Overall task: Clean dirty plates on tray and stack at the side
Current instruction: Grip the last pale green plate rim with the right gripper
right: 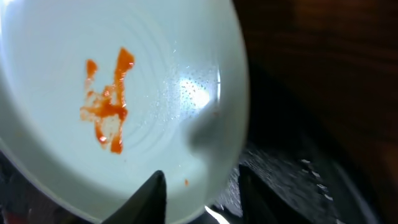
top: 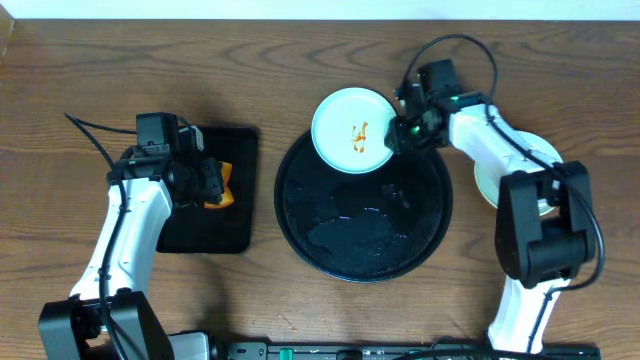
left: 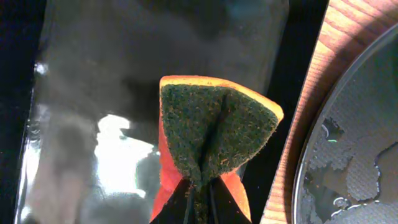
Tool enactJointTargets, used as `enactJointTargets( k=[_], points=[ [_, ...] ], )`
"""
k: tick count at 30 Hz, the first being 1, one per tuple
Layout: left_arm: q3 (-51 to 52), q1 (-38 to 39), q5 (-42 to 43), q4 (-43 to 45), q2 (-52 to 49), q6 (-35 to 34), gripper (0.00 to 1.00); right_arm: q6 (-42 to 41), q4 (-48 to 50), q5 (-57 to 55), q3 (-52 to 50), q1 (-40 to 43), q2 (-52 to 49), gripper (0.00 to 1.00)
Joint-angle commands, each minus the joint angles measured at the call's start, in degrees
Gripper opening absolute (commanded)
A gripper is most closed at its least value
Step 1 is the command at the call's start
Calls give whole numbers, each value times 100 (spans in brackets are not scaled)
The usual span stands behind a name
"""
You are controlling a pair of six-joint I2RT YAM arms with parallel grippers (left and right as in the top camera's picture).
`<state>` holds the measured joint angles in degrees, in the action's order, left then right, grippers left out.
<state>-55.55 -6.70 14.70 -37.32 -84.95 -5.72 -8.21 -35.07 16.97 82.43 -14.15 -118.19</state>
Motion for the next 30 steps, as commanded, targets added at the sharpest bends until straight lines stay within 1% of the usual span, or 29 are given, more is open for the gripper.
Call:
enactJointTargets(
  k=[1, 3, 5, 8, 13, 17, 20, 25, 30],
  points=[
    [-17, -9, 26, -13, -2, 55, 7, -404, 42, -214, 37, -109, -203, 29],
    [-17, -9, 26, -13, -2, 55, 7, -466, 37, -240, 37, -155, -249, 23],
    [-17, -9, 26, -13, -2, 55, 7, -466, 2, -258, 37, -208, -247, 11],
    [-17, -9, 26, -13, -2, 55, 8, -466, -98, -258, 39, -225, -234, 2],
    [-17, -9, 28, -13, -2, 55, 7, -463, -610, -258, 39, -223, -197, 1],
    [-17, 0, 39, 4, -2, 55, 7, -459, -1248, -256, 39, -225, -33, 1],
    [-17, 90, 326, 74, -2, 59, 7, -319, -1624, -256, 39, -249, 74, 1],
    [-20, 601, 509, 361, 0, 59, 8, -219, -2048, -260, 37, -361, 131, 1],
    [-20, 1244, 619, 579, 0, 17, 8, -216, -2098, -260, 33, -452, 129, 1]
  ],
)
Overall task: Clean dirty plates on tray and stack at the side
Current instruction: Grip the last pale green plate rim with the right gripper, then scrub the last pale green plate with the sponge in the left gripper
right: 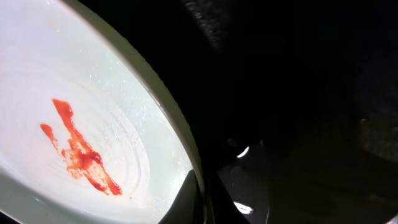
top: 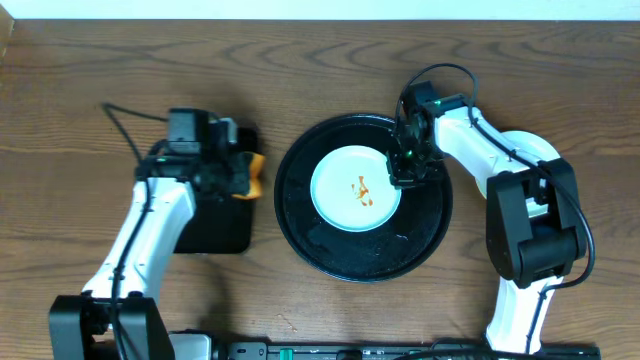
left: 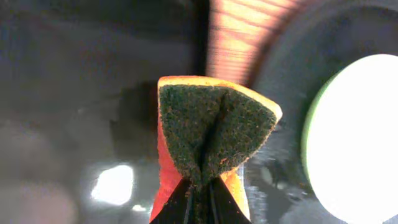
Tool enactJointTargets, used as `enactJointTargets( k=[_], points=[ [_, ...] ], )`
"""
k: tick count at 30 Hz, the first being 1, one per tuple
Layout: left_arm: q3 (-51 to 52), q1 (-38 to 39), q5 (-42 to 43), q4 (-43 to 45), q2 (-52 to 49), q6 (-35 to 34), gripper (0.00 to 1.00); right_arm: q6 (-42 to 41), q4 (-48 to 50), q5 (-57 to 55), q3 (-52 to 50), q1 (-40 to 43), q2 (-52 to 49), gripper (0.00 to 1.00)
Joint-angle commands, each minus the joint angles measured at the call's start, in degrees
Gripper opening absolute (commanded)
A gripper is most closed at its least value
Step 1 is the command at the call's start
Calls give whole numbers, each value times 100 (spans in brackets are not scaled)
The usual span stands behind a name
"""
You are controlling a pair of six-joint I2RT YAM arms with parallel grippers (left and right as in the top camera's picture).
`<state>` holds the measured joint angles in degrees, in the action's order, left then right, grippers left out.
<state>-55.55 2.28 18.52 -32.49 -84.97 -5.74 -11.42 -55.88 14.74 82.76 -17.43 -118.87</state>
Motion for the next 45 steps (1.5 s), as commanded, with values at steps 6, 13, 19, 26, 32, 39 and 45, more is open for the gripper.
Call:
enactJointTargets(
  k=[6, 13, 19, 26, 32, 39, 45],
  points=[
    [-17, 1215, 289, 435, -26, -1130, 7, 103, -57, -35, 0, -190, 197, 1],
    [-17, 2052, 264, 1126, -302, -2308, 8, 105, -87, -35, 0, -240, 197, 2],
    [-17, 2420, 247, 1602, -798, -3716, 8, 122, -92, -37, 0, -264, 197, 2],
    [-17, 2750, 284, 2079, -1370, -4330, 9, 122, -94, -35, 0, -267, 197, 2],
    [-17, 3123, 284, 2428, -1591, -4323, 8, 122, -92, -37, 0, -264, 197, 2],
    [-17, 3362, -39, 2599, -1598, -4330, 8, 122, -92, -37, 0, -271, 197, 1],
    [-17, 3517, -216, 2688, -1652, -4544, 8, 120, -90, -35, 0, -286, 197, 2]
  ],
)
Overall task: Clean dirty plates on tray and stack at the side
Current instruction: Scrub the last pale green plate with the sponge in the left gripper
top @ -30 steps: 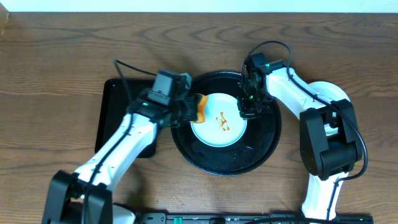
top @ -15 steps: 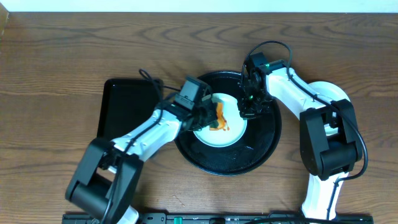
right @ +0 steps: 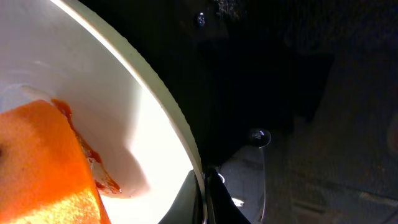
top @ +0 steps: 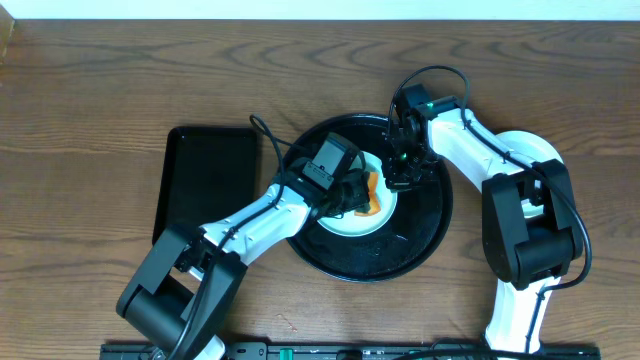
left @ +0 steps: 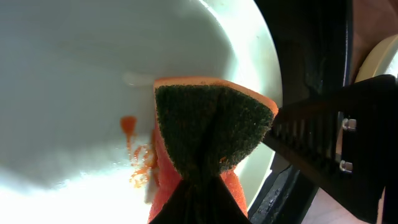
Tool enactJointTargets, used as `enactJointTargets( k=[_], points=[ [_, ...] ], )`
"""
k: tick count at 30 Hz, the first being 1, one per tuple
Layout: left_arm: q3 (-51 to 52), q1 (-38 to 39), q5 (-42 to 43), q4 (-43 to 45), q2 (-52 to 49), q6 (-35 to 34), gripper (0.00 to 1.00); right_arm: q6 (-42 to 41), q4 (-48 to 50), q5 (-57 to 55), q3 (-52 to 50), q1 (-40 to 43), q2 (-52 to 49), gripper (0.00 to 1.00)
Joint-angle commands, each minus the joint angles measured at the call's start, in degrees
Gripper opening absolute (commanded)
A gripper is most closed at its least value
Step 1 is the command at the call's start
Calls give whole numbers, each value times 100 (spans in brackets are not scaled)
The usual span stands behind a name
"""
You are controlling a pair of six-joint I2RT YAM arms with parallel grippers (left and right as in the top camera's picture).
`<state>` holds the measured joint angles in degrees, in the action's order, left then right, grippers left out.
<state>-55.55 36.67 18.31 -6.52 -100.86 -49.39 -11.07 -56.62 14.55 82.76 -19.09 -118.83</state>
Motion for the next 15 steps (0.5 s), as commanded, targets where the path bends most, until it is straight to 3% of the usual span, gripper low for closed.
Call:
enactJointTargets(
  k=[1, 9, 15],
  points=[
    [-17, 103, -190, 153, -98, -192, 8, 85, -17, -15, 0, -122, 192, 2],
    [-17, 234, -240, 297, -380, -302, 8, 87, -46, -15, 0, -125, 192, 1],
    [-17, -48, -901, 297, -391, 11, 8, 87, -46, -15, 0, -125, 192, 1]
  ],
)
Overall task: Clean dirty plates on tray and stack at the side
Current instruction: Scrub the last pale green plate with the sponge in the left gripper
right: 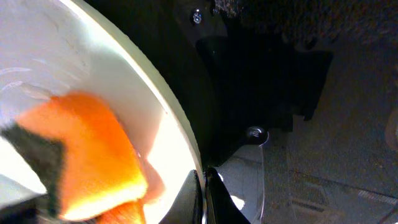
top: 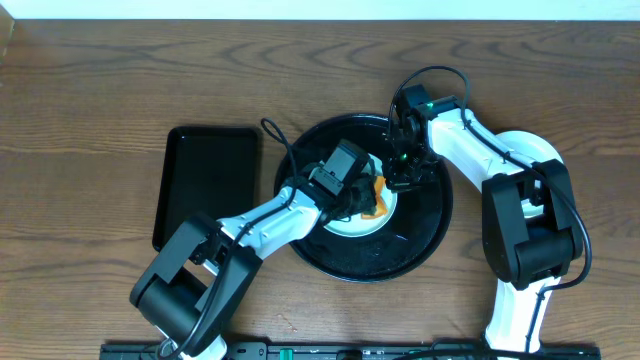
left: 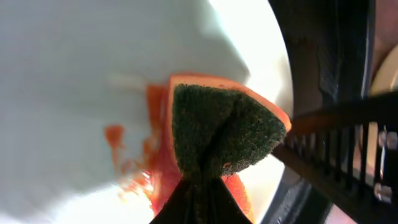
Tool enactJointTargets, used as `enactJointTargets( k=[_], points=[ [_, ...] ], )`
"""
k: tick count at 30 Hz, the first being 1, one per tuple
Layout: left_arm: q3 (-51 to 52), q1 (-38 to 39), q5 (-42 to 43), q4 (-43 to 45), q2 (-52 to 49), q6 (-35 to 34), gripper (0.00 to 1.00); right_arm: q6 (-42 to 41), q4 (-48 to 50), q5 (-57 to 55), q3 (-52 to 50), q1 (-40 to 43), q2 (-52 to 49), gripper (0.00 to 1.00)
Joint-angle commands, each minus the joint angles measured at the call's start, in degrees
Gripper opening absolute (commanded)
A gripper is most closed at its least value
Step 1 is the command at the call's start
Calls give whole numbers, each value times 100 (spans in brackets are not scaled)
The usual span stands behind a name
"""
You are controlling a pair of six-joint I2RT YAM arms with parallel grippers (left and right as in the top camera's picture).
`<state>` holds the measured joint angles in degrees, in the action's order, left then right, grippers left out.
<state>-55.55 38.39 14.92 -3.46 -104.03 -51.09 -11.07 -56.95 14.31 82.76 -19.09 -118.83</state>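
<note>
A white plate (top: 345,215) smeared with red sauce (left: 115,134) lies in the round black tray (top: 420,235). My left gripper (top: 368,200) is shut on an orange sponge (left: 224,134) with a dark green scouring face, pressed onto the plate's right part. The sponge (right: 81,149) also shows in the right wrist view. My right gripper (right: 202,177) is shut on the plate's right rim (right: 180,140), holding it in the tray.
A black rectangular tray (top: 205,185) lies on the left of the wooden table. Another white plate (top: 530,150) lies to the right of the round tray, partly under my right arm. Water pools on the round tray's floor (right: 292,193).
My left gripper has shifted the sponge a little to the right across the plate, and the sauce under it is more smeared. My right gripper still clamps the rim in the same place.
First the left gripper held the sponge over the black rectangular tray while the right held the dirty plate at the round tray's far edge. Then the plate lay in the round tray. Later the sponge was on the sauce, and now it has spread the stain.
</note>
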Motion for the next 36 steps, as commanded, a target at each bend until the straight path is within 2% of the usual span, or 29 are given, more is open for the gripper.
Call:
enactJointTargets(
  k=[1, 6, 9, 11, 13, 16, 19, 26, 30, 36],
  points=[
    [-17, -313, -590, -9, -74, 267, 8, 85, -13, 9, 0, -125, 192, 2],
    [-17, -809, -597, -398, -74, 313, 8, 87, -11, 9, 0, -125, 192, 1],
    [-17, -885, -595, -975, -72, 726, 7, 87, -11, 9, 0, -125, 192, 2],
    [-17, -879, -597, -1318, -70, 1134, 7, 87, -11, 9, 0, -125, 192, 2],
    [-20, -881, -535, -1703, -2, 1926, 8, 87, -13, 9, 0, -125, 192, 2],
    [-24, -881, -214, -1729, 173, 2907, 7, 87, -24, 9, 0, -125, 192, 2],
    [-76, -881, -79, -1729, 439, 3585, 7, 87, -35, 7, 0, -125, 192, 2],
    [-107, -844, -42, -1517, 1010, 3482, 7, 85, -52, 9, 0, -125, 192, 1],
    [-90, -719, -37, -1421, 977, 2968, 8, 87, -68, 9, 0, -125, 192, 1],
    [-76, -323, -42, -1169, 785, 2931, 8, 87, -74, 9, 0, -125, 192, 1]
  ],
)
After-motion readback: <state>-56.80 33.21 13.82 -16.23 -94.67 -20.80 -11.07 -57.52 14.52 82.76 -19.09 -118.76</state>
